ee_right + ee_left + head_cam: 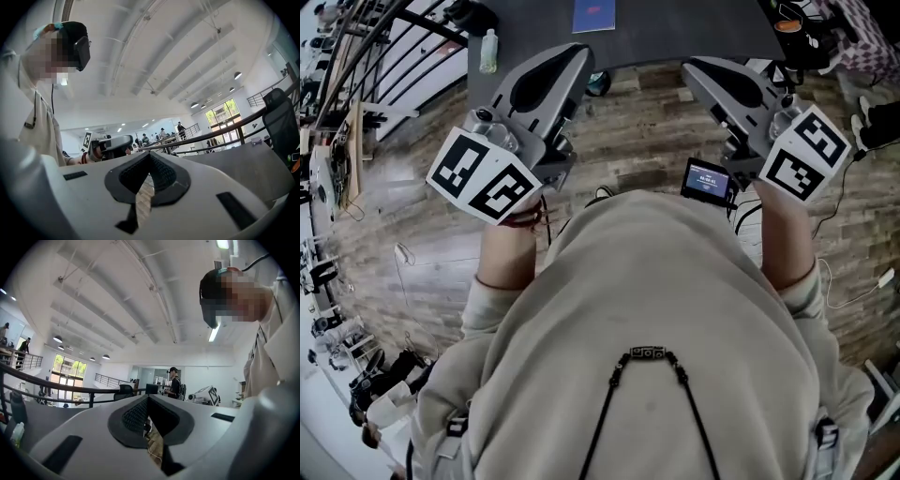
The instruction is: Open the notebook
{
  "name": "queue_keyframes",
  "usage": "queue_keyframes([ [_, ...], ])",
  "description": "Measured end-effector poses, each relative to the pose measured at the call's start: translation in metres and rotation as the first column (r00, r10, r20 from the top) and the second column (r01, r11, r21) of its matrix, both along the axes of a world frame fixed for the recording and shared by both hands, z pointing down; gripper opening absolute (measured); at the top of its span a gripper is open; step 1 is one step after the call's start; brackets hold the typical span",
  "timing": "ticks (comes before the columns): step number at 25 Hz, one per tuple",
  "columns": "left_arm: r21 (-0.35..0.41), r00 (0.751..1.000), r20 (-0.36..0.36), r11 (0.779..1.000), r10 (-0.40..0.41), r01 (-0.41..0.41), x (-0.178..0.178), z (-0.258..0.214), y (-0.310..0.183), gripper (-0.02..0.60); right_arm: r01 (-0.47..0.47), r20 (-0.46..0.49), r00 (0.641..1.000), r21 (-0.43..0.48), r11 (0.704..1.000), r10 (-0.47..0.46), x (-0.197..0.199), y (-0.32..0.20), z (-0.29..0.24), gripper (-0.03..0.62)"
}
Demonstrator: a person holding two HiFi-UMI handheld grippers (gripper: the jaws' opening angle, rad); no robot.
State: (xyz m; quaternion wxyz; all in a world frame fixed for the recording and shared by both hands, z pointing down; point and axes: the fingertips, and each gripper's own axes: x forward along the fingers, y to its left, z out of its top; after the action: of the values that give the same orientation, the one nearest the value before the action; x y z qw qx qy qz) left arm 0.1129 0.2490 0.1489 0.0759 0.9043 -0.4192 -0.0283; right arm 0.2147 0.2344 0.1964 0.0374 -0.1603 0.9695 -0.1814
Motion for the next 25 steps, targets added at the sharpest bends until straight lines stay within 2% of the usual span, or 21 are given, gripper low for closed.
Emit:
queue_keyframes([
  [3,-0.044,1.0,-0.006,0.999,-0.009,0.009,-0.007,0.014,-0.003,0.0,0.004,0.02,1.0,-0.019,1.0,-0.003,-0.001,-0.002,0.005,0.015],
  [6,-0.084,1.0,0.027,0.996,0.011,-0.008,0.001,0.028,-0.003,0.0,0.007,0.035,0.999,-0.047,0.999,-0.005,0.006,-0.008,0.011,0.015],
  [9,-0.092,0.998,0.056,0.996,0.021,-0.016,0.007,0.034,-0.004,0.0,0.006,0.022,1.0,-0.047,0.999,-0.005,0.009,-0.011,0.016,0.015],
  [16,-0.085,0.999,0.004,0.996,0.035,-0.034,-0.013,0.036,-0.019,0.0,0.001,0.021,1.0,-0.045,0.999,-0.001,-0.018,-0.018,0.013,0.015],
  [21,-0.068,0.996,-0.016,0.994,0.086,-0.087,-0.011,0.034,-0.028,0.0,-0.027,-0.007,1.0,-0.046,0.999,0.027,-0.018,-0.022,0.013,0.015],
  [25,-0.081,0.988,-0.033,0.984,0.154,-0.156,-0.012,0.042,-0.038,0.0,-0.07,0.018,0.997,-0.08,0.994,0.072,-0.022,-0.029,0.014,0.015],
])
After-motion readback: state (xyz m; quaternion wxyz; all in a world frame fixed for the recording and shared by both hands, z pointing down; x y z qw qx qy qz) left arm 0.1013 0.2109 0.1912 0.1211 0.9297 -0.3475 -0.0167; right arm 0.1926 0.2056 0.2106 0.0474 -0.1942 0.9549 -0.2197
